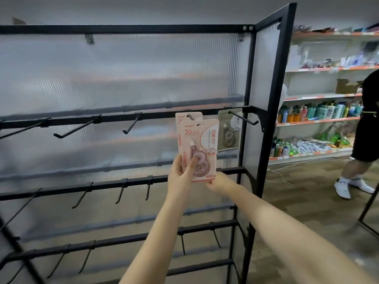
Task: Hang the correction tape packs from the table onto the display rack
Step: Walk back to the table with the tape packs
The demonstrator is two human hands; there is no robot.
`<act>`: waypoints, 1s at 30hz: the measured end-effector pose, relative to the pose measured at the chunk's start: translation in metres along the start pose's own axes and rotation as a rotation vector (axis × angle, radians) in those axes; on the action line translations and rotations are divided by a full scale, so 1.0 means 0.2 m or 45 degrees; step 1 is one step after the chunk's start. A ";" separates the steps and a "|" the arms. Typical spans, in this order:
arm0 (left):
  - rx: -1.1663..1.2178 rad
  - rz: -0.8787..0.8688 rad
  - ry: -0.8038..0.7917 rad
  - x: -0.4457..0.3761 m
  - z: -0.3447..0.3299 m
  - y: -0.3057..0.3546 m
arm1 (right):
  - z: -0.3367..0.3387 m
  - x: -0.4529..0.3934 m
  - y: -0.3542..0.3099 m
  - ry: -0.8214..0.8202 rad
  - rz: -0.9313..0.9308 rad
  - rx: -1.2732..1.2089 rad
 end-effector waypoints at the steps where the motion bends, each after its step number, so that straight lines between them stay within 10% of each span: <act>1: 0.000 -0.001 0.016 0.00 0.00 -0.01 | -0.03 0.01 0.02 -0.072 -0.002 0.093; 30: -0.125 -0.115 0.016 -0.15 0.04 -0.07 | -0.25 -0.18 0.06 -0.089 0.177 0.265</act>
Point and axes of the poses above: each hand's wrist, its own x-axis away from the middle knuckle, its own z-axis out of the back of the hand, y = z × x, the point moved 4 cm from there along -x, towards the middle knuckle
